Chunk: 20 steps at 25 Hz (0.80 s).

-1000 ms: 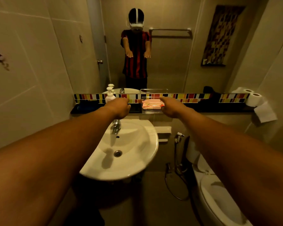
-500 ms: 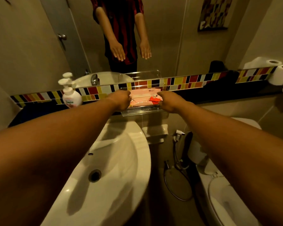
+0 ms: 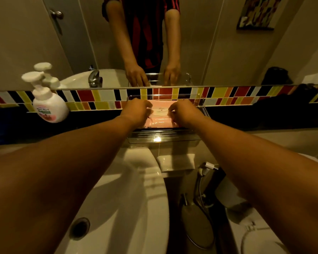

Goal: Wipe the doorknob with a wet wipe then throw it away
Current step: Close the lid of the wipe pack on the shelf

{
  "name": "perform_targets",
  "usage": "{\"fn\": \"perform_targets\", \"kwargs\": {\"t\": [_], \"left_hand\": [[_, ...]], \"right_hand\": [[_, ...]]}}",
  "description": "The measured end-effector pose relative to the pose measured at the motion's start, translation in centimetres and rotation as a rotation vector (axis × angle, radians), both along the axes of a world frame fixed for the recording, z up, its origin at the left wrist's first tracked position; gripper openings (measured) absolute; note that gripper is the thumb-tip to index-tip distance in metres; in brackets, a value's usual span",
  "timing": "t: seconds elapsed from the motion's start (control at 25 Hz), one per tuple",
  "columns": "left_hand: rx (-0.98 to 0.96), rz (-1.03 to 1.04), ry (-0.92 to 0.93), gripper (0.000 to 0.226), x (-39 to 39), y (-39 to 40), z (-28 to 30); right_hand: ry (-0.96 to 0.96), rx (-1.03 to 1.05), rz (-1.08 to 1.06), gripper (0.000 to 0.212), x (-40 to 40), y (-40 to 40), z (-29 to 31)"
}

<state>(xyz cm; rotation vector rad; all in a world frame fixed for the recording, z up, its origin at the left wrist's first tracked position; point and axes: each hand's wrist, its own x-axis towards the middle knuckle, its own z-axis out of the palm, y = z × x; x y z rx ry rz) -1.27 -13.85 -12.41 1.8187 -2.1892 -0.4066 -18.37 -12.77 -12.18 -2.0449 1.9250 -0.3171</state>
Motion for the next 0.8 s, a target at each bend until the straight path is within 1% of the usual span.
{"fn": "perform_targets", "kwargs": {"t": [0.12, 0.28, 0.4, 0.52, 0.64, 0.68, 0.76, 0.8], "left_hand": [[-0.013, -0.03, -0.008, 0.036, 0.0, -0.8, 0.7], [-0.036, -0.084, -0.071, 0.037, 0.2, -1.0, 1.2], [-0.035, -0.12, -0.19, 0.037, 0.0, -0.6, 0.9], [-0.047, -0.139, -0.355, 0.037, -0.3, -0.6, 0.3], [-0.052, -0.133, -0.451, 0.036, -0.8, -0.7, 0.5], [-0.043, -0.136, -0.496, 0.036, -1.0, -0.5, 0.6], [0.011, -0.167, -0.555, 0.038, -1.1, 0.3, 1.0], [0.047, -0.173, -0.511, 0.04, -0.8, 0.9, 1.5]], "right_hand": [[0.046, -0.054, 0.057, 0.026, -0.7, -0.4, 0.0], [-0.086, -0.123, 0.012, 0.026, -0.9, -0.6, 0.2], [-0.083, -0.027, 0.034, 0.027, -0.9, -0.6, -0.2], [0.019, 0.031, 0.095, 0.029, -1.0, -0.8, -0.7], [0.097, 0.028, 0.118, 0.029, -0.8, -1.5, -1.0], [0.148, 0.033, 0.133, 0.029, -0.6, -1.5, -1.0], [0.323, 0.041, 0.19, 0.031, -0.4, -1.1, -0.5], [0.41, 0.042, 0.219, 0.033, -0.3, -0.7, -0.2]]}}
